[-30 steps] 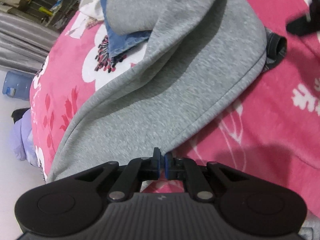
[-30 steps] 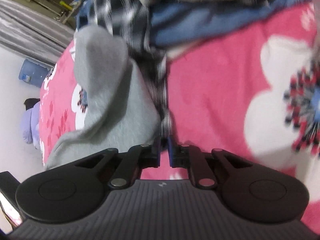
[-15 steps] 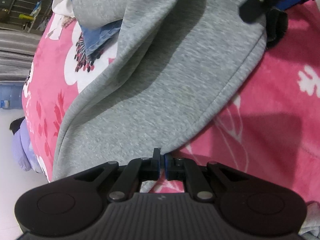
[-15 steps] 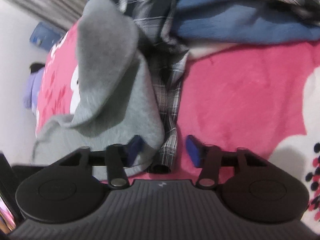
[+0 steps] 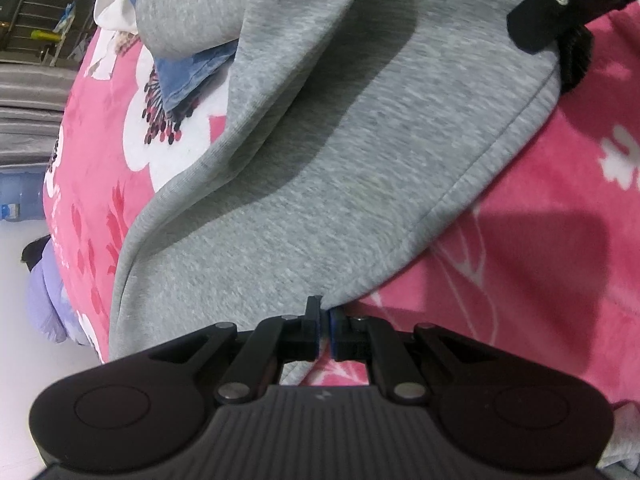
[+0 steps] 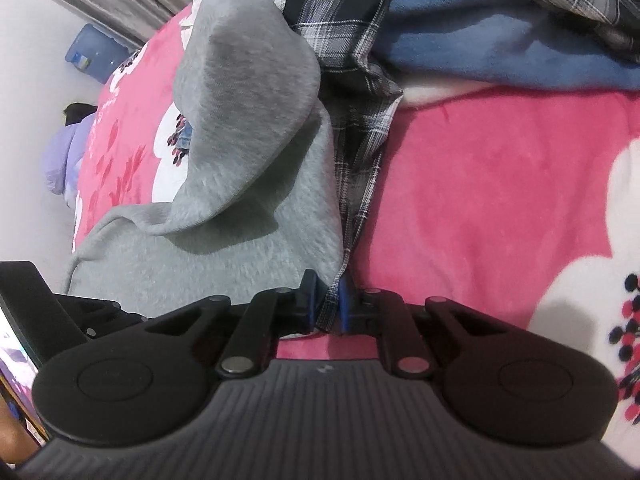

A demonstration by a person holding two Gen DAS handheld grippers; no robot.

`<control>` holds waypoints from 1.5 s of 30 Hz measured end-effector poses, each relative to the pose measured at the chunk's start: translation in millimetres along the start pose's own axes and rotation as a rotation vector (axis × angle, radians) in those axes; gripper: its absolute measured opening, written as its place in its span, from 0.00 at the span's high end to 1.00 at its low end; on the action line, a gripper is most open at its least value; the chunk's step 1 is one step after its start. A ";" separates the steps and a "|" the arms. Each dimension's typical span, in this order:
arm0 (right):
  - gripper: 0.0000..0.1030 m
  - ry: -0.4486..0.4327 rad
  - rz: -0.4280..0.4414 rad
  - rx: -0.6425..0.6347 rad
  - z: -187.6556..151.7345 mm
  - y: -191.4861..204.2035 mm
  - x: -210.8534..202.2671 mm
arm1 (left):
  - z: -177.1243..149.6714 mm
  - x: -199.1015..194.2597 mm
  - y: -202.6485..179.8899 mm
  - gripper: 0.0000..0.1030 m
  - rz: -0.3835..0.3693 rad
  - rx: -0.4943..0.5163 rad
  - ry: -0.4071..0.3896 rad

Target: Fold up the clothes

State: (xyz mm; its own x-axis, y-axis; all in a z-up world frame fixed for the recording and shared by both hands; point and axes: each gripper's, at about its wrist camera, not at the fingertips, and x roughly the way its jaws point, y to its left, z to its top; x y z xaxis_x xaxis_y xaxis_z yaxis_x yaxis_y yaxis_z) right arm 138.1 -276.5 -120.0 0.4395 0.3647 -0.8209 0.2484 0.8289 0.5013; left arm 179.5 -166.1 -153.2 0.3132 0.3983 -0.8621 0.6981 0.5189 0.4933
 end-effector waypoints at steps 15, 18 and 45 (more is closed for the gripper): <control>0.86 -0.021 0.092 0.065 -2.2 -20.6 -1.1 | -29.0 -1.9 0.7 0.89 -0.006 -0.075 -0.156; 0.82 -0.036 0.130 0.065 -7.1 -29.8 -7.4 | -43.8 -5.6 0.8 0.79 -0.001 -0.098 -0.249; 0.95 -0.428 0.242 0.045 -70.7 26.8 -86.1 | -183.2 -60.6 68.9 0.96 -0.236 -0.797 -0.750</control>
State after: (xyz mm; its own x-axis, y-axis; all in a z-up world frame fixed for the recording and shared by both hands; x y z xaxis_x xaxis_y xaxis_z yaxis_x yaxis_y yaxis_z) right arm 45.9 -255.7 -55.3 0.8021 0.3299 -0.4978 0.1282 0.7190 0.6831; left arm 90.7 -15.9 -45.9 0.7240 -0.1912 -0.6628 0.2632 0.9647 0.0093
